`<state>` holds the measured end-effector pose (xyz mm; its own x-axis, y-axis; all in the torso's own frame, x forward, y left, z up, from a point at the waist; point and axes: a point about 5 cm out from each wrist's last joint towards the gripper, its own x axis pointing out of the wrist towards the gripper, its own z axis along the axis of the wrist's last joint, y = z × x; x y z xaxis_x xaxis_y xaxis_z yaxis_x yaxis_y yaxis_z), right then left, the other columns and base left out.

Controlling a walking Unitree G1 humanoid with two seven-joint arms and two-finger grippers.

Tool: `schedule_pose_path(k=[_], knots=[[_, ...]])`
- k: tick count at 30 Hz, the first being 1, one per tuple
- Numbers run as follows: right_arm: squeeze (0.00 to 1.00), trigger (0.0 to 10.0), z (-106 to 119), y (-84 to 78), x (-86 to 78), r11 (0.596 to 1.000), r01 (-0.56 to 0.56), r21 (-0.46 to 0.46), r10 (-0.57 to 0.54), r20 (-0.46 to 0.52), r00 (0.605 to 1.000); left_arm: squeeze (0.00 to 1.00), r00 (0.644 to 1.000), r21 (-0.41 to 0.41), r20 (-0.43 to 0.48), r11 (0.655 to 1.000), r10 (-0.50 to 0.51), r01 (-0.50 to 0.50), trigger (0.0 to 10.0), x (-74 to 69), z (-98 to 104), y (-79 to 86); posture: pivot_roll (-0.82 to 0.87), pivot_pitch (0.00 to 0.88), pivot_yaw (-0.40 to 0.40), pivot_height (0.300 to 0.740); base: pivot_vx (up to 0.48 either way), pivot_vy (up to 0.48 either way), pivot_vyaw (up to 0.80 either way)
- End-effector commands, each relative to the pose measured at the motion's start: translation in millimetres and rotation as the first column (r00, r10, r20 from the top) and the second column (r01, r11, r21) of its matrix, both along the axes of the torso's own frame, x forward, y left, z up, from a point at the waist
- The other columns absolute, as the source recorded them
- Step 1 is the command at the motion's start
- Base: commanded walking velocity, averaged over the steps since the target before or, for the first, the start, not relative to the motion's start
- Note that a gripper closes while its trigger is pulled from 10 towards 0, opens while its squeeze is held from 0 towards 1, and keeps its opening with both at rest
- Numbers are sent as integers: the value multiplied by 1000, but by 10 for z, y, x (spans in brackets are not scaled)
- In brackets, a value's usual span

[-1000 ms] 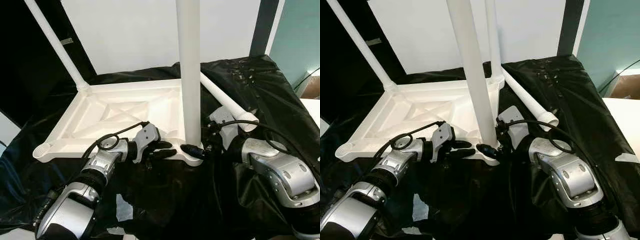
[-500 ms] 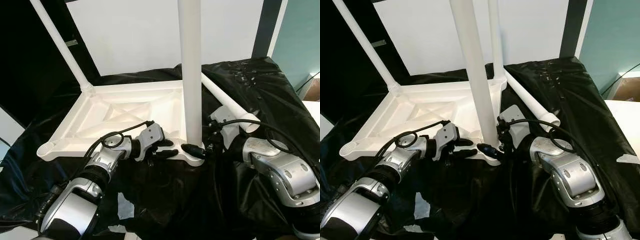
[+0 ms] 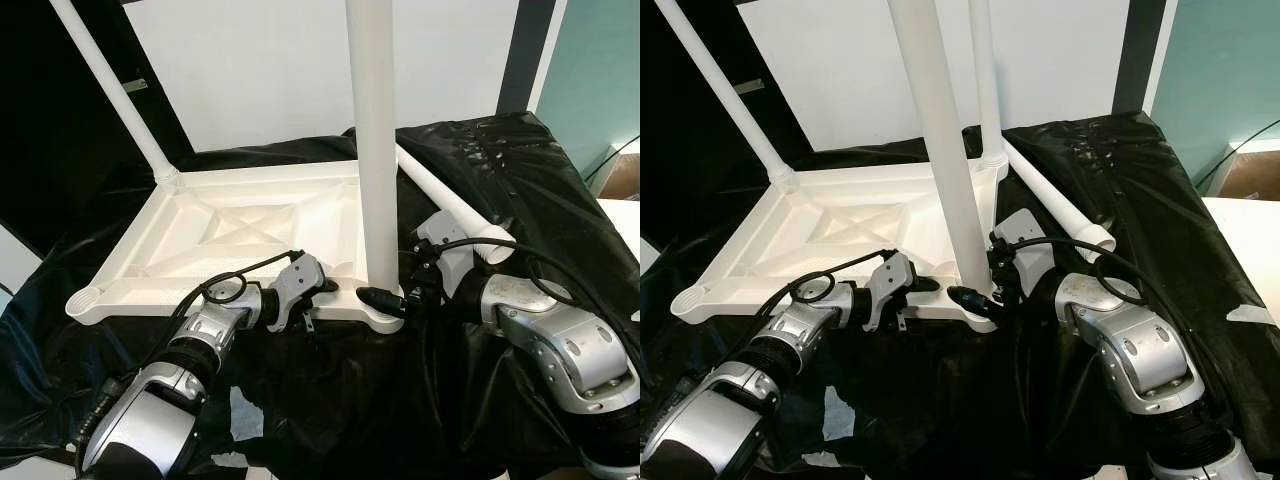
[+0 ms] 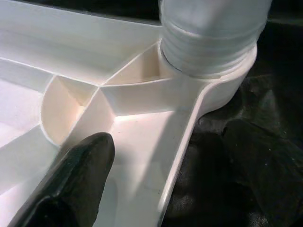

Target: Building children table

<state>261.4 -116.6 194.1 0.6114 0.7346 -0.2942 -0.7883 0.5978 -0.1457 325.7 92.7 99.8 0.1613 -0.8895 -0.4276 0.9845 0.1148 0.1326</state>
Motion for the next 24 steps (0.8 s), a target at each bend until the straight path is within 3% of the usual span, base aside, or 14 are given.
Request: schedule_pose_path(k=[1,2,3,4,5,6,7,12,20,21,22,23,24], knots=[[0,10000,33,85,-16,999,-47,15,46,9,999,663,995,76,-43,993,-85,88,10000,-54,-73,57,-159,0,154,740,0,0,0],[0,10000,33,85,-16,999,-47,15,46,9,999,663,995,76,-43,993,-85,88,10000,-54,-73,57,-159,0,154,740,0,0,0],[0,10000,37,93,-14,999,-48,16,47,11,999,294,997,152,-56,986,-55,63,10000,-55,-166,60,-160,0,154,740,0,0,0],[0,10000,37,93,-14,999,-48,16,47,11,999,294,997,152,-56,986,-55,63,10000,-55,-166,60,-160,0,154,740,0,0,0],[0,10000,40,98,-12,999,-48,18,48,13,999,0,995,198,-94,978,-40,59,5412,-75,-240,54,-162,0,154,740,0,0,0],[0,10000,40,98,-12,999,-48,18,48,13,999,0,995,198,-94,978,-40,59,5412,-75,-240,54,-162,0,154,740,0,0,0],[0,10000,41,97,-13,999,-47,19,46,14,999,0,991,222,-125,973,-41,68,0,-99,-287,43,-162,0,154,740,0,0,0],[0,10000,-11,73,-2,999,-37,12,36,15,999,0,980,194,-182,974,-84,120,0,-177,-332,-22,-165,0,157,740,0,0,0],[0,10000,-210,51,179,998,-61,15,61,13,998,0,980,128,-142,979,-138,156,0,-224,-315,-166,-167,0,164,740,0,0,0],[0,4667,-238,63,217,996,-84,-2,84,17,996,0,983,129,-128,981,-130,147,10000,-219,-314,-195,-151,0,161,740,0,0,0],[0,1451,-257,75,249,994,-108,-23,108,15,994,0,986,127,-117,983,-115,130,10000,-210,-311,-225,-151,0,161,740,0,0,0],[0,1451,-257,75,249,994,-108,-23,108,15,994,0,986,127,-117,983,-115,130,10000,-210,-311,-225,-151,0,161,740,0,0,0],[0,0,-267,79,274,991,-126,-44,126,13,992,0,988,111,-116,987,-105,117,10000,-207,-301,-254,-151,0,161,740,0,0,0]])
